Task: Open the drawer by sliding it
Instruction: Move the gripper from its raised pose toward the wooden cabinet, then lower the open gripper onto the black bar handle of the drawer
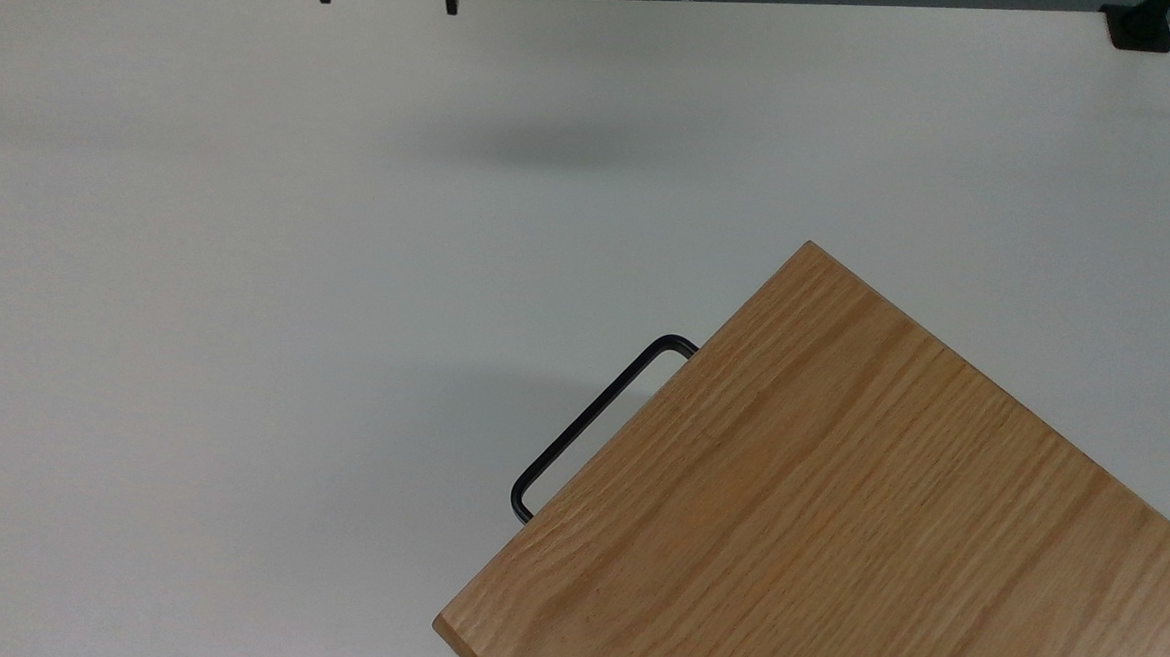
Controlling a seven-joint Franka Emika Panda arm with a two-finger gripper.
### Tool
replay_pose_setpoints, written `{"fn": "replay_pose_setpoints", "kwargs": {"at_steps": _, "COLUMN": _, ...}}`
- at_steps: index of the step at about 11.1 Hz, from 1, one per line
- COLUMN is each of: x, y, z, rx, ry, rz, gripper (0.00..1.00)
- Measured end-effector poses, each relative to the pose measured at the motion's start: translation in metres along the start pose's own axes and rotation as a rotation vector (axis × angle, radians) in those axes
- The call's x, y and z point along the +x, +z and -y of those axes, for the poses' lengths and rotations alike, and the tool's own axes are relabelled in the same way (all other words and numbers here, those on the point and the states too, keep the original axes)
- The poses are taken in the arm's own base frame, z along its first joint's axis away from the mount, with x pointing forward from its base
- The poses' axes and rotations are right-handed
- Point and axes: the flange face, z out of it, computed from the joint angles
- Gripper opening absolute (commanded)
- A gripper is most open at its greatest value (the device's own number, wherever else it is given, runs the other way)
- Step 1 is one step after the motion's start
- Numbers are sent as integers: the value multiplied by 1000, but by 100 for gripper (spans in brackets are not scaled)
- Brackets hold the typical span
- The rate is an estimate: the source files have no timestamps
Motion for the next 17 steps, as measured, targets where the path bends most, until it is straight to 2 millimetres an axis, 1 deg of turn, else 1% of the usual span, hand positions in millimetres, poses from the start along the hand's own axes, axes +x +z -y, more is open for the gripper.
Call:
{"fn": "replay_pose_setpoints", "kwargs": {"at_steps": 1, "x": 3, "y": -4, "z": -12, "rx": 6, "ry": 24, "rz": -42, "gripper": 100}}
{"fn": "replay_pose_setpoints", "kwargs": {"at_steps": 2, "x": 7, "y": -9, "z": -20, "rx": 39, "ry": 57, "rz": -90, "gripper": 100}}
{"fn": "replay_pose_setpoints", "kwargs": {"at_steps": 3, "x": 9, "y": -11, "z": -24, "rx": 80, "ry": 140, "rz": -114, "gripper": 100}}
{"fn": "replay_pose_setpoints", "kwargs": {"at_steps": 5, "x": 15, "y": -14, "z": -22, "rx": 166, "ry": 311, "rz": -149, "gripper": 100}}
{"fn": "replay_pose_setpoints", "kwargs": {"at_steps": 6, "x": 21, "y": -14, "z": -20, "rx": 202, "ry": 352, "rz": -180, "gripper": 100}}
{"fn": "replay_pose_setpoints", "kwargs": {"at_steps": 7, "x": 29, "y": -11, "z": -19, "rx": 226, "ry": 374, "rz": -217, "gripper": 100}}
{"fn": "replay_pose_setpoints", "kwargs": {"at_steps": 8, "x": 43, "y": 0, "z": -17, "rx": 263, "ry": 396, "rz": -253, "gripper": 100}}
{"fn": "replay_pose_setpoints", "kwargs": {"at_steps": 9, "x": 60, "y": 18, "z": -15, "rx": 328, "ry": 434, "rz": -277, "gripper": 100}}
{"fn": "replay_pose_setpoints", "kwargs": {"at_steps": 10, "x": 78, "y": 40, "z": -15, "rx": 400, "ry": 481, "rz": -299, "gripper": 91}}
{"fn": "replay_pose_setpoints", "kwargs": {"at_steps": 11, "x": 93, "y": 61, "z": -14, "rx": 444, "ry": 519, "rz": -311, "gripper": 74}}
{"fn": "replay_pose_setpoints", "kwargs": {"at_steps": 12, "x": 106, "y": 79, "z": -11, "rx": 468, "ry": 538, "rz": -312, "gripper": 51}}
{"fn": "replay_pose_setpoints", "kwargs": {"at_steps": 13, "x": 118, "y": 91, "z": -3, "rx": 512, "ry": 555, "rz": -312, "gripper": 43}}
{"fn": "replay_pose_setpoints", "kwargs": {"at_steps": 15, "x": 140, "y": 106, "z": 17, "rx": 631, "ry": 601, "rz": -320, "gripper": 43}}
{"fn": "replay_pose_setpoints", "kwargs": {"at_steps": 17, "x": 150, "y": 117, "z": 32, "rx": 671, "ry": 602, "rz": -309, "gripper": 43}}
